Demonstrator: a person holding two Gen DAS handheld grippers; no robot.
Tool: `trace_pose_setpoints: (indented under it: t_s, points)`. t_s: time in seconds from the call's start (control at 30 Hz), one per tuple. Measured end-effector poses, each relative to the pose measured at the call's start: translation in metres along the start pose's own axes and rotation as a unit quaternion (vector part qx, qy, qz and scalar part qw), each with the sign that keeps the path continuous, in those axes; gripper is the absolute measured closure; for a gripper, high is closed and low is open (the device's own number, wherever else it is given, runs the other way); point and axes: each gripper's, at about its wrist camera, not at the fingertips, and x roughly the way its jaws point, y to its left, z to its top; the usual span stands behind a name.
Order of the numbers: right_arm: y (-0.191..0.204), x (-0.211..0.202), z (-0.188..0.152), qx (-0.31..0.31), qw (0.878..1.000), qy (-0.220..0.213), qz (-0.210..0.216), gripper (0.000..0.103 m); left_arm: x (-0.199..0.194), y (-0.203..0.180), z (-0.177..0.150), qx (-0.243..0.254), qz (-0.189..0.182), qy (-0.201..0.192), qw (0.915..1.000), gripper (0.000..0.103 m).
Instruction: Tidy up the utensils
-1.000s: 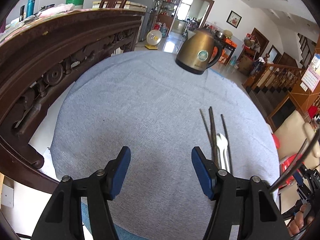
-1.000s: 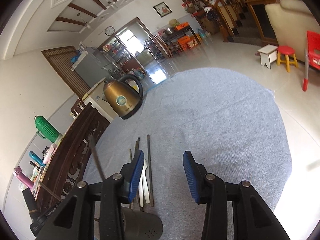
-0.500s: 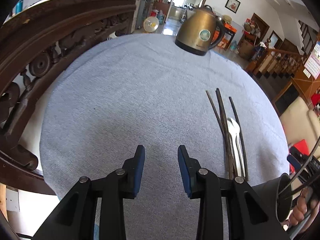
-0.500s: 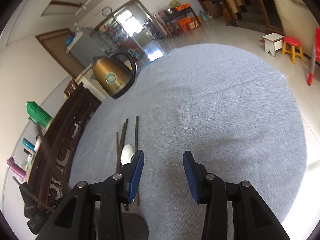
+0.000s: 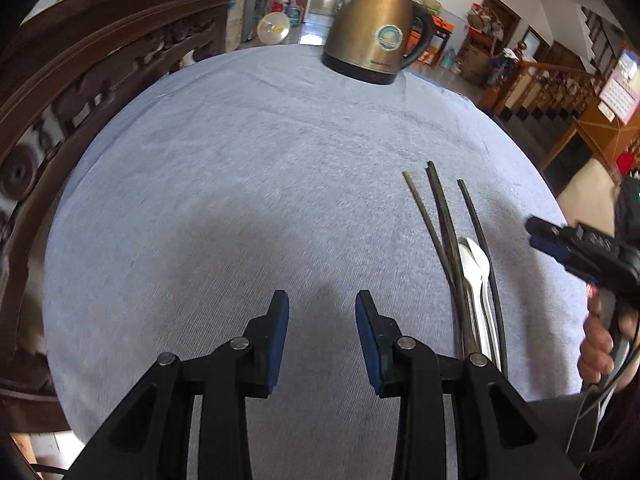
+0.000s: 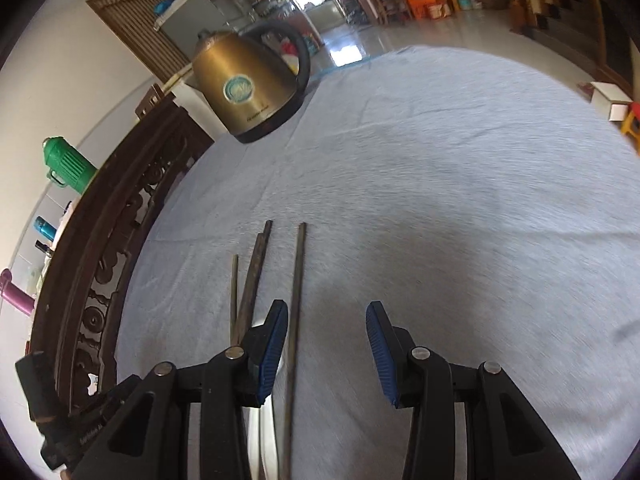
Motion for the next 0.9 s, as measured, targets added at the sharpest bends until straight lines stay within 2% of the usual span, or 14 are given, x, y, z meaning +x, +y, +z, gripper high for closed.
trace_pose_setpoints:
  t_s: [0.2,0.43,0.47,0.53,0.63,0.7,0.9]
  points:
    - [0.018,0.039,0.022,-0.017,0.999,0.022,-0.026,0.059,0.018,-0.005,0.024,0.011,-0.004,0.014,0.9998,0.068]
    - [0.032,0.071,0.032,-0.029,0.997,0.041,-0.058,0.059,0.035,-0.025,0.052,0.037,-0.015,0.012,0.9991,0.068]
    - [0.035,0.071,0.032,-0.036,0.997,0.032,-0.064,0.063,0.039,-0.028,0.055,0.04,-0.018,0.015,0.9989,0.068]
    - [0.039,0.074,0.031,-0.051,0.995,0.03,-0.077,0.079,0.044,-0.034,0.059,0.044,-0.025,0.018,0.9985,0.068]
    - [0.037,0.074,0.029,-0.073,0.992,0.026,-0.103,0.098,0.054,-0.045,0.067,0.058,-0.032,0.02,0.9976,0.068]
    - [0.031,0.071,0.028,-0.075,0.992,0.027,-0.103,0.102,0.06,-0.055,0.072,0.07,-0.037,0.021,0.9967,0.068]
    - [0.008,0.059,0.026,-0.049,0.995,0.03,-0.084,0.102,0.081,-0.08,0.095,0.089,-0.053,0.039,0.9939,0.067]
